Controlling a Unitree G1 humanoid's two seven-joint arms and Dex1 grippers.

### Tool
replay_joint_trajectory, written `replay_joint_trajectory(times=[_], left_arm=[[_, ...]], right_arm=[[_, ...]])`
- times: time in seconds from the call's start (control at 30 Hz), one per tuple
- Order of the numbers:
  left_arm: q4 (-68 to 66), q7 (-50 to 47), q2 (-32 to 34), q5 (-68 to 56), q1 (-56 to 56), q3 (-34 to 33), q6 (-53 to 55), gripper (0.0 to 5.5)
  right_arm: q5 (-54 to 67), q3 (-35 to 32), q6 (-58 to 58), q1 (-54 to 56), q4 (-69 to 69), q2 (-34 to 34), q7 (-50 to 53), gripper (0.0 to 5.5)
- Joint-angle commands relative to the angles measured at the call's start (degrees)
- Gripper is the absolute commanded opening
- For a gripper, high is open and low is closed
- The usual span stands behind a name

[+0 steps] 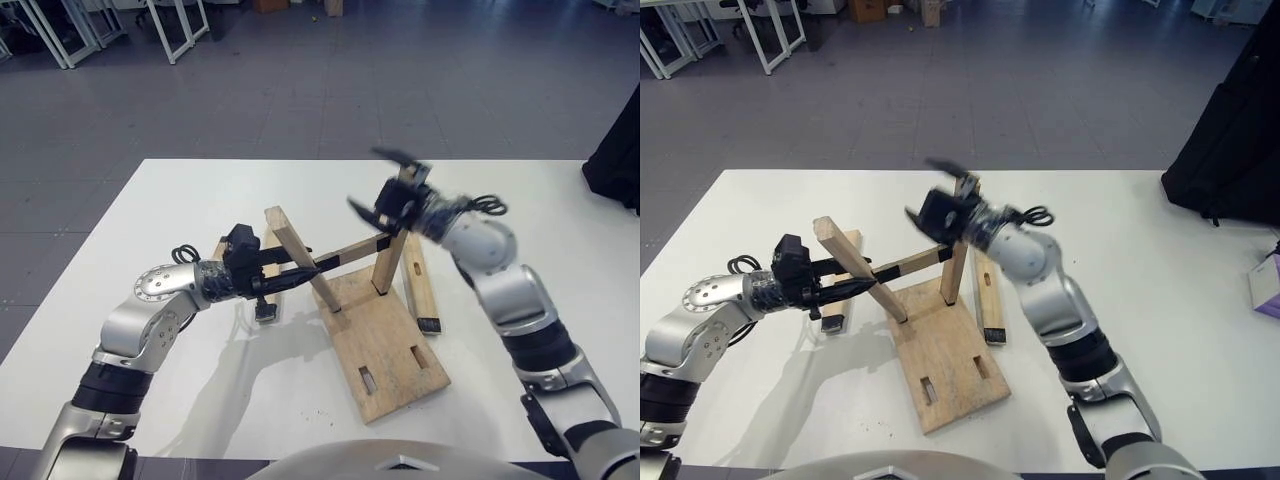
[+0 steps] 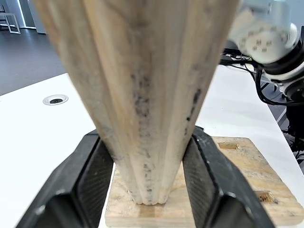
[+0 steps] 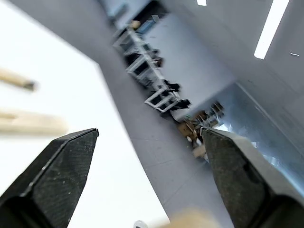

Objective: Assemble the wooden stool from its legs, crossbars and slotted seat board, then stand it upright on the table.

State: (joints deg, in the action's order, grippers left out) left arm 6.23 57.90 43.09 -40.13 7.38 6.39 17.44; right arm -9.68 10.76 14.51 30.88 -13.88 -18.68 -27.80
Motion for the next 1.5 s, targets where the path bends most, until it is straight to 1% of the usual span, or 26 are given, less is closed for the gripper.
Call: replay_joint_trajectory(times=[0.03, 0.17, 0.23, 0.37, 0.6, 0.83, 0.93, 1.07, 1.2, 1.33, 1.4, 1.5], left_arm=[[-2.5, -0.1, 3.3, 8.7, -7.2, 6.9, 6.8, 2.02], [-3.1, -0.5, 3.6, 9.6, -6.7, 7.1, 6.3, 2.02], [-3.1, -0.7, 3.5, 9.8, -6.3, 7.2, 6.3, 2.02], [-2.9, -2.5, 3.0, 11.7, -6.1, 7.5, 5.0, 2.02], [1.4, -4.9, 2.8, 10.6, -5.5, 7.4, 7.4, 2.02], [5.6, -9.7, 1.6, 10.2, -3.9, 8.9, 11.2, 2.02], [5.0, -14.1, -0.7, 9.5, -3.0, 8.8, 14.5, 2.02], [6.1, -18.2, -3.5, 7.3, -3.6, 7.5, 17.5, 2.02], [7.6, -21.9, -7.1, 4.6, -2.4, 5.8, 20.8, 2.02], [5.9, -25.6, -10.3, 4.1, -0.5, 3.5, 23.6, 2.02], [5.3, -26.0, -10.5, 5.1, -0.4, 2.9, 24.4, 2.02], [5.6, -24.9, -9.9, 7.6, -1.1, 4.1, 24.3, 2.02]], right_arm=[[6.5, -7.2, 8.6, 1.4, -3.1, 3.5, 2.9, 3.99], [10.4, -6.3, 15.0, -3.2, -7.3, 7.9, 4.9, 3.99], [10.8, -4.1, 17.1, -6.4, -8.7, 9.4, 5.5, 3.99], [8.2, 1.9, 18.0, -11.7, -8.9, 8.3, 5.6, 3.99], [1.6, 7.3, 13.8, -12.3, -7.0, 2.7, 5.2, 3.99], [7.9, 9.5, 21.0, -12.2, -11.1, 4.0, -0.3, 3.99], [11.3, 11.1, 24.2, -12.8, -13.5, 3.1, -3.6, 3.99], [16.1, 10.3, 27.5, -13.4, -13.8, 2.4, -6.7, 3.99], [17.7, 10.8, 27.7, -13.5, -13.0, 1.4, -7.6, 3.99], [18.5, 11.3, 26.9, -13.0, -12.1, 1.1, -8.5, 3.99], [18.7, 11.4, 26.6, -12.8, -11.8, 0.9, -8.9, 3.99], [19.2, 11.6, 26.4, -12.4, -11.4, 0.6, -9.1, 3.99]])
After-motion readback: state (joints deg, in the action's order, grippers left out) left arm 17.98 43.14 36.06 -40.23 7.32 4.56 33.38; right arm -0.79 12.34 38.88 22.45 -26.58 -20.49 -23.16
